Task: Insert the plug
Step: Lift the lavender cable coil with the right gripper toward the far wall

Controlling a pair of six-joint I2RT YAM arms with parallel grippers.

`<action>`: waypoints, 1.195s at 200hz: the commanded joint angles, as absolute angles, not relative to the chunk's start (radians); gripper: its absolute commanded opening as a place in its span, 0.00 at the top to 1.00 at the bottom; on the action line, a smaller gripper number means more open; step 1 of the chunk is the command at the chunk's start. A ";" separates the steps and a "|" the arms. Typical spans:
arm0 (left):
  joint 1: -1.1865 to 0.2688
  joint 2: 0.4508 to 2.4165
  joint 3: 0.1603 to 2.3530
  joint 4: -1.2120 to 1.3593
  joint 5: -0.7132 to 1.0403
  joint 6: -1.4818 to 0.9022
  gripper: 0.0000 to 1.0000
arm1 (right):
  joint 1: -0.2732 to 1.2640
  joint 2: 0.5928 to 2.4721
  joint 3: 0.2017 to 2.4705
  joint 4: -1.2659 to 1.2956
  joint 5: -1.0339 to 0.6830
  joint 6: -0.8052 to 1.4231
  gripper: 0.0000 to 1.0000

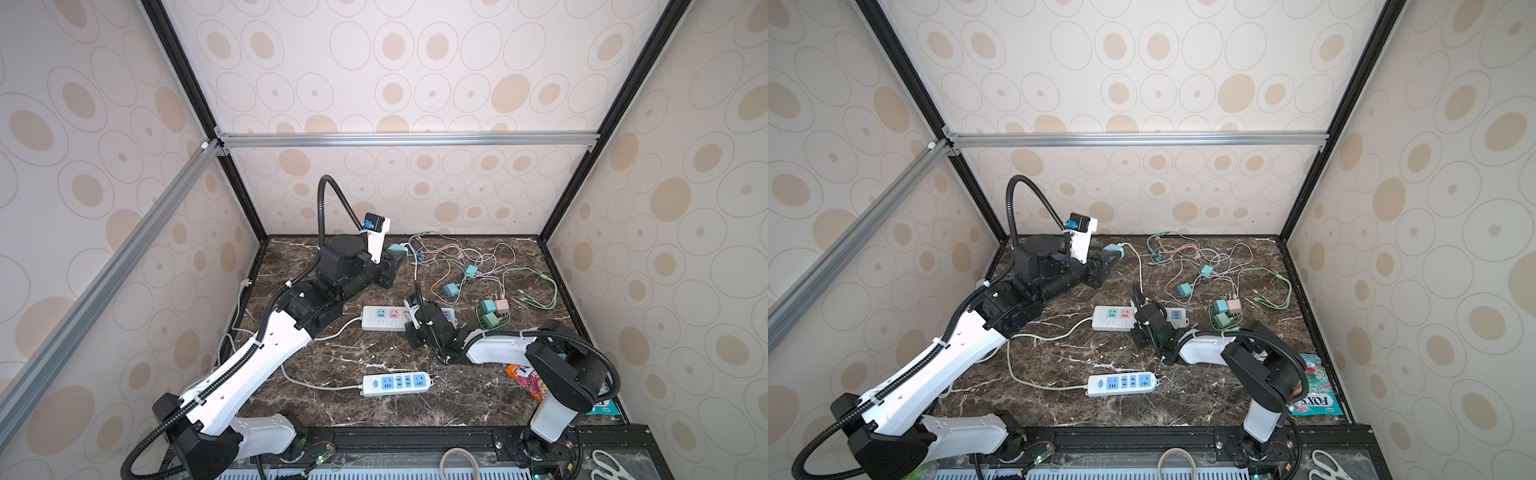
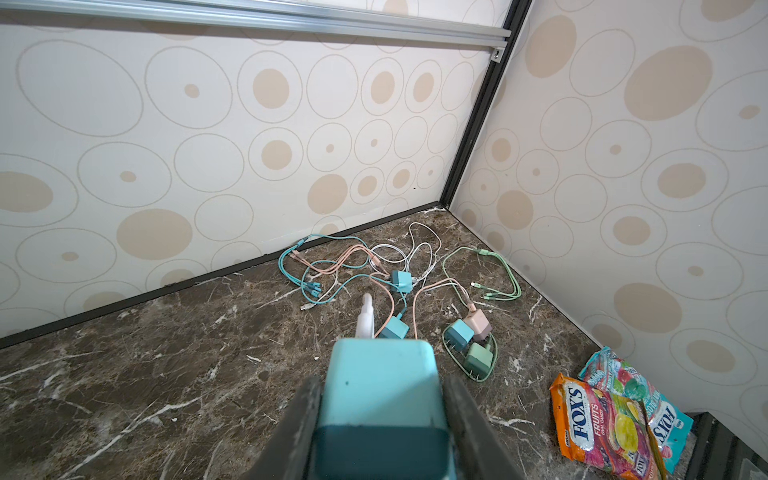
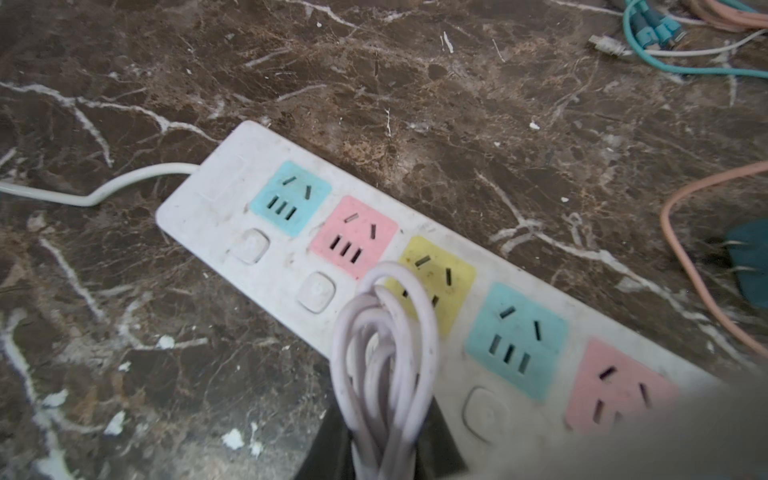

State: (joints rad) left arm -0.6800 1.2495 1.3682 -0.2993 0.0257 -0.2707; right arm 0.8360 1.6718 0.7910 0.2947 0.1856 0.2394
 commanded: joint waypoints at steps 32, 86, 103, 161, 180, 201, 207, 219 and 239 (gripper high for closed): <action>-0.672 1.239 1.340 -0.356 -0.165 -0.276 1.00 | 0.731 1.472 0.783 0.216 0.210 0.287 0.92; -0.671 1.295 1.217 -0.222 -0.124 -0.198 1.00 | 0.560 1.522 1.015 0.150 0.117 0.285 0.95; -0.670 1.316 1.198 -0.187 -0.157 -0.184 1.00 | 0.547 1.615 1.145 0.126 0.075 0.233 0.95; -0.569 1.428 1.249 -0.174 -0.269 -0.315 1.00 | 0.538 1.998 1.619 0.084 -0.063 0.204 0.95; -0.535 1.469 1.262 -0.141 -0.247 -0.314 1.00 | 0.538 2.117 1.745 0.104 -0.111 0.231 0.93; -0.501 1.526 1.292 -0.120 -0.287 -0.350 1.00 | 0.538 2.224 1.847 0.137 -0.135 0.263 0.92; -0.485 1.542 1.300 -0.109 -0.280 -0.355 1.00 | 0.538 2.252 1.875 0.138 -0.145 0.265 0.92; -0.458 1.577 1.315 -0.090 -0.266 -0.367 1.00 | 0.538 2.299 1.921 0.139 -0.187 0.263 0.89; -0.409 1.616 1.347 -0.087 -0.325 -0.369 1.00 | 0.538 2.360 2.006 0.074 -0.305 0.235 0.81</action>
